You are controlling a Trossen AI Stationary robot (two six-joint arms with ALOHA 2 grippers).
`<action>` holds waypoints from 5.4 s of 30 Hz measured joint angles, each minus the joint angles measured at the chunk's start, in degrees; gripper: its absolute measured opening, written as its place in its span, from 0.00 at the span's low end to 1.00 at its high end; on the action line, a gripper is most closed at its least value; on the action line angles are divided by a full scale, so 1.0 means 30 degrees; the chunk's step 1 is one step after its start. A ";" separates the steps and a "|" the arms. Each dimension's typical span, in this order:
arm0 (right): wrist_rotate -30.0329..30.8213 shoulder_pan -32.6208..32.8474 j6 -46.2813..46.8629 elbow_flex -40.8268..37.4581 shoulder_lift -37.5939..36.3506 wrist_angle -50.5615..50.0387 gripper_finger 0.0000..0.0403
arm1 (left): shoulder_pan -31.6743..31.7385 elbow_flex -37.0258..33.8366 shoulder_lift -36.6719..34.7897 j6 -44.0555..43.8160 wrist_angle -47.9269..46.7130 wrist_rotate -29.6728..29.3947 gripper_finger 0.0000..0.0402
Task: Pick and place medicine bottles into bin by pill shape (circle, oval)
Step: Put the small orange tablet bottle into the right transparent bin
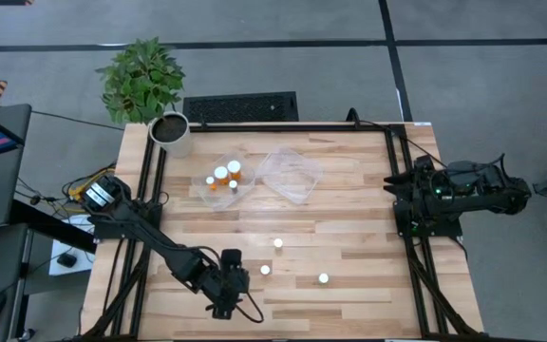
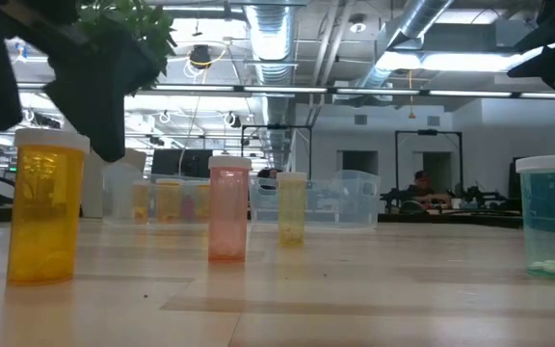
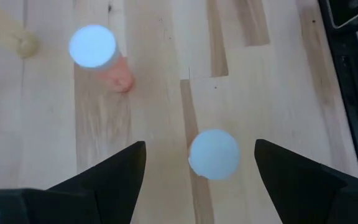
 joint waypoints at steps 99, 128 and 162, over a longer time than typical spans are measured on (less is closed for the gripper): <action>-0.0066 -0.0006 0.0516 -0.0007 0.0006 -0.0911 0.50 | 1.7780 0.6288 -0.0573 0.7931 -0.1873 -0.0900 0.28; -0.0044 0.0000 0.0532 -0.0007 0.0000 -0.0911 0.50 | 1.7868 0.6291 0.4899 0.8920 0.0814 -0.0879 0.28; -0.0051 0.0000 0.0845 -0.0007 0.0000 -0.0911 0.50 | 1.8116 0.6284 0.4969 0.9553 0.0593 -0.0752 0.28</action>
